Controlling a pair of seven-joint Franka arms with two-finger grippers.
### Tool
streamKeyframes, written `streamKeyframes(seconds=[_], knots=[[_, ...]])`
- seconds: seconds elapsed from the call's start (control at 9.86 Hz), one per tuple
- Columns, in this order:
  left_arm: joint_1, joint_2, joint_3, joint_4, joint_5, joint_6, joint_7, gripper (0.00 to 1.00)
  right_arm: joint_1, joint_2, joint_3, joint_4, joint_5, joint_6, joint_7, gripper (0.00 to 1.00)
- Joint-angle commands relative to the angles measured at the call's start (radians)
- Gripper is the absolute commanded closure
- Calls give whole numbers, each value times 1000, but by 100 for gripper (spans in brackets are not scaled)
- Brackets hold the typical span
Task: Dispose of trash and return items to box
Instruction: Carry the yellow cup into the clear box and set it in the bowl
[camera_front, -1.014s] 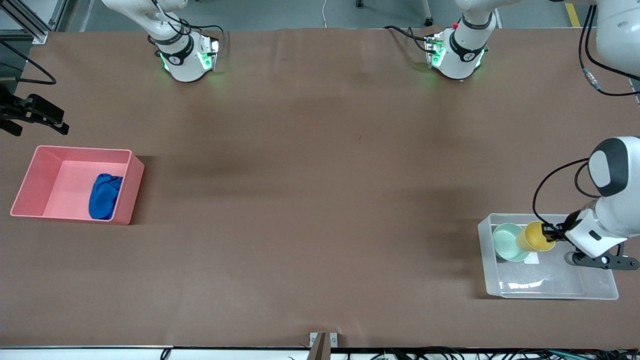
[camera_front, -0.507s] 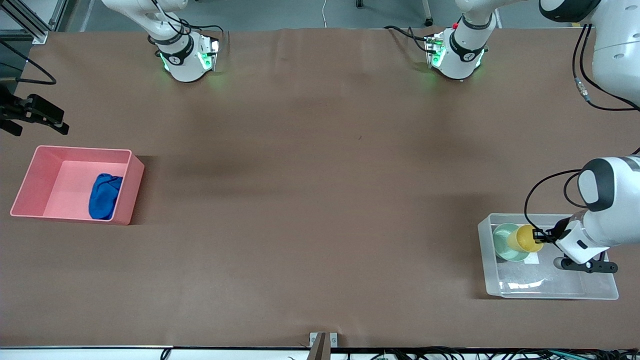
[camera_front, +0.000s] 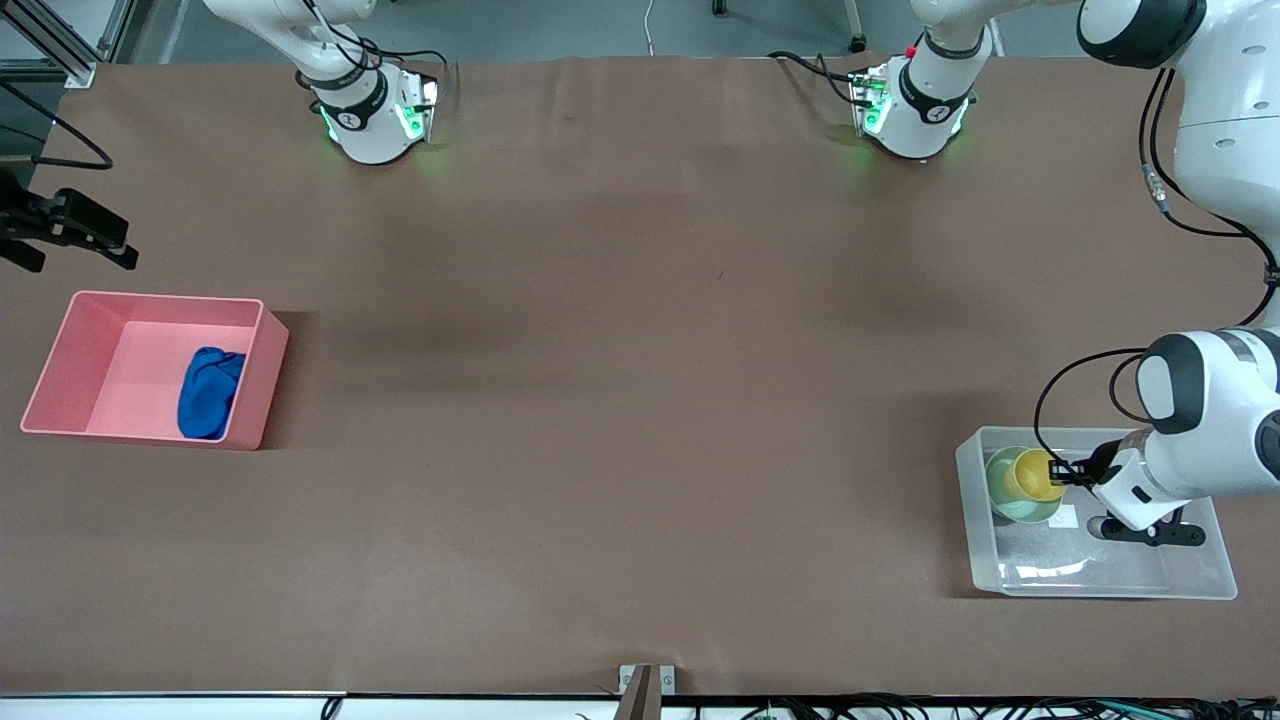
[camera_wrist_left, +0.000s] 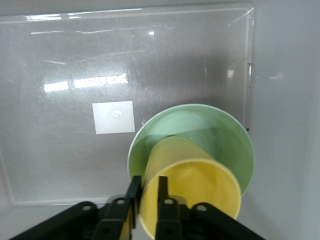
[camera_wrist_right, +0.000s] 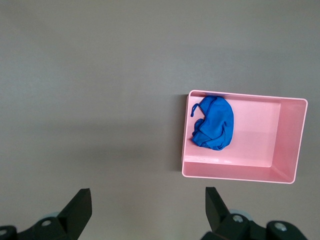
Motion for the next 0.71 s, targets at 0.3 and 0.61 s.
streamKeyframes(seconds=[0.3,0.61], knots=[[-1,-111,-14,2,-6,-3,-4,0,-5,-11,-4,-12,-1,2,12,0],[2,-231,-45,2,3,-75,10,0,-5,-11,-5,-13,-1,2,11,0]])
